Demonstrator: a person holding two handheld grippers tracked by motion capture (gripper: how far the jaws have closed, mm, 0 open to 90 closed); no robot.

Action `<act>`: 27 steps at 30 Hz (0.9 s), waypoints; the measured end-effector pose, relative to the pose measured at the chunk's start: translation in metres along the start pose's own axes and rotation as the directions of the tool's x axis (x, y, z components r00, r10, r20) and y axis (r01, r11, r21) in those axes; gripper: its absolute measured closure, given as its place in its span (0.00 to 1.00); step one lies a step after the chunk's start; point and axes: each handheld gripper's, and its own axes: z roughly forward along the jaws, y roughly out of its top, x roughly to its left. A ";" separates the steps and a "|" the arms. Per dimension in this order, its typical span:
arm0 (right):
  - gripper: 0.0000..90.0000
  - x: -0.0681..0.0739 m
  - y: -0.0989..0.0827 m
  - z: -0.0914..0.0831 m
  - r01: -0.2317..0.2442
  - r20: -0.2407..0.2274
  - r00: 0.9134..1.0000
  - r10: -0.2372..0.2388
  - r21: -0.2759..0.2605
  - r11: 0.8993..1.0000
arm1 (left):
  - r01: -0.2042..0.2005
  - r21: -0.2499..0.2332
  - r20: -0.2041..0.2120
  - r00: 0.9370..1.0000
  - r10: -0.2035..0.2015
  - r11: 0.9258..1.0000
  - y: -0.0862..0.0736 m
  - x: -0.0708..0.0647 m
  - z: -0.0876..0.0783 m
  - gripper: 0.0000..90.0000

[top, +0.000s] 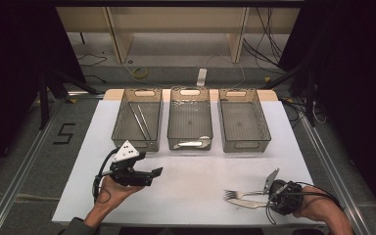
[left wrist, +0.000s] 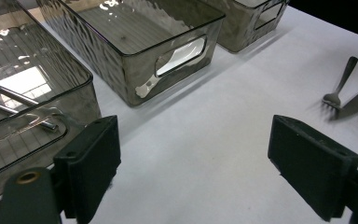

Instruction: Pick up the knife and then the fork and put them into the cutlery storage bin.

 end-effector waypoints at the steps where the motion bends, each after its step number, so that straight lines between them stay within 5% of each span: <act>1: 0.84 0.000 0.000 0.000 0.010 -0.001 1.000 -0.010 0.001 1.000 | -0.001 0.000 0.000 1.000 0.001 1.000 0.000 0.000 0.000 0.18; 13: 0.89 0.001 -0.001 0.000 0.073 -0.010 0.997 -0.073 -0.009 0.997 | 0.013 -0.007 0.009 1.000 -0.013 1.000 0.000 0.001 -0.001 0.18; 27: 0.89 0.000 -0.002 -0.001 0.073 -0.017 0.997 -0.074 -0.020 0.997 | 0.023 -0.016 0.019 1.000 -0.023 1.000 0.001 0.003 -0.002 0.18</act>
